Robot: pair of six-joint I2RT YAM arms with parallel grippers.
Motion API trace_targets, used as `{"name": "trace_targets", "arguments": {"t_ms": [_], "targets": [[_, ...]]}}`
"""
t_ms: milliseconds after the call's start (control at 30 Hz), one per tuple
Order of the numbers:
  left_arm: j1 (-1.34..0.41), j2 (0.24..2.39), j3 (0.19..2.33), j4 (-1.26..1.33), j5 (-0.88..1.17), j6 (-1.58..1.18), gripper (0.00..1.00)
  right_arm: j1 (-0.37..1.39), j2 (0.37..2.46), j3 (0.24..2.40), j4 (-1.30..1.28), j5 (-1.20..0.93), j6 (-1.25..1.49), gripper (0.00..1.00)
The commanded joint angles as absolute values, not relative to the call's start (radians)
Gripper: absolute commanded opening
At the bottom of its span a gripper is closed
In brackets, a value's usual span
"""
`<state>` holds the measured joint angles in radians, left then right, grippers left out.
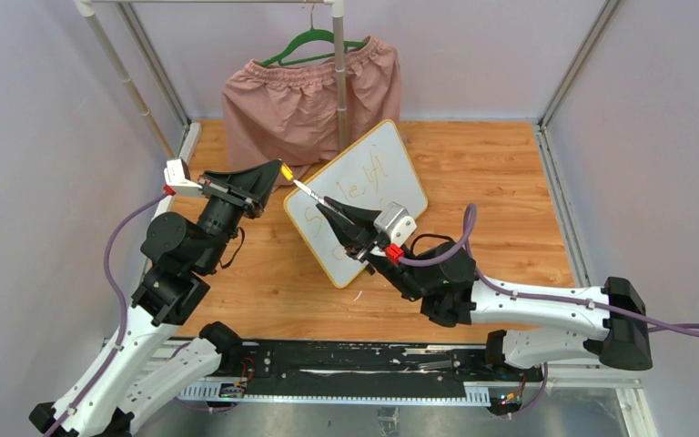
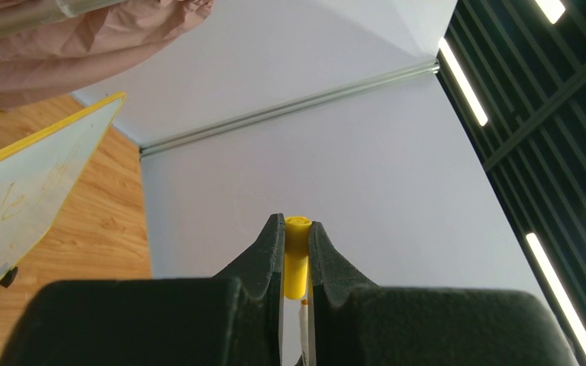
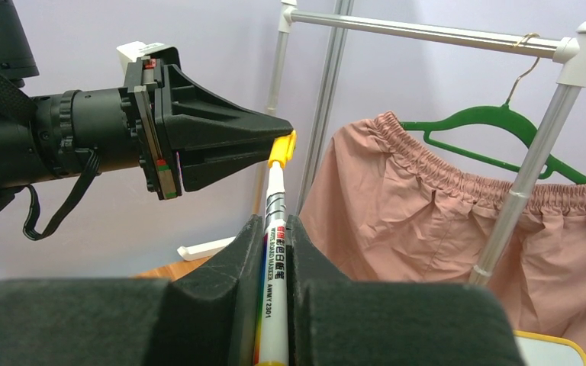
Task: Write a sentence on the whiteboard
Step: Close the whiteboard marker at the center of the board.
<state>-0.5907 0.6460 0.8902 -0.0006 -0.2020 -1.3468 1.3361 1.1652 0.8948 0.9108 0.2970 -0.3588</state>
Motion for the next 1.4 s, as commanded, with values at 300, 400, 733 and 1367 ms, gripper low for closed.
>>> {"name": "trace_targets", "arguments": {"t_ms": [300, 400, 733, 1367], "targets": [[-0.596, 0.642, 0.924, 0.039, -0.181, -1.358, 0.0, 1.35, 1.176, 0.944, 0.924, 0.314, -0.338, 0.0], [-0.596, 0.643, 0.923, 0.04, -0.171, -1.36, 0.0, 1.35, 1.182, 0.95, 0.925, 0.317, -0.339, 0.0], [-0.597, 0.621, 0.919, 0.04, -0.194, -1.354, 0.0, 1.35, 1.184, 0.95, 0.913, 0.331, -0.329, 0.0], [-0.596, 0.616, 0.916, 0.038, -0.191, -1.351, 0.0, 1.35, 1.178, 0.951, 0.913, 0.329, -0.316, 0.0]]}}
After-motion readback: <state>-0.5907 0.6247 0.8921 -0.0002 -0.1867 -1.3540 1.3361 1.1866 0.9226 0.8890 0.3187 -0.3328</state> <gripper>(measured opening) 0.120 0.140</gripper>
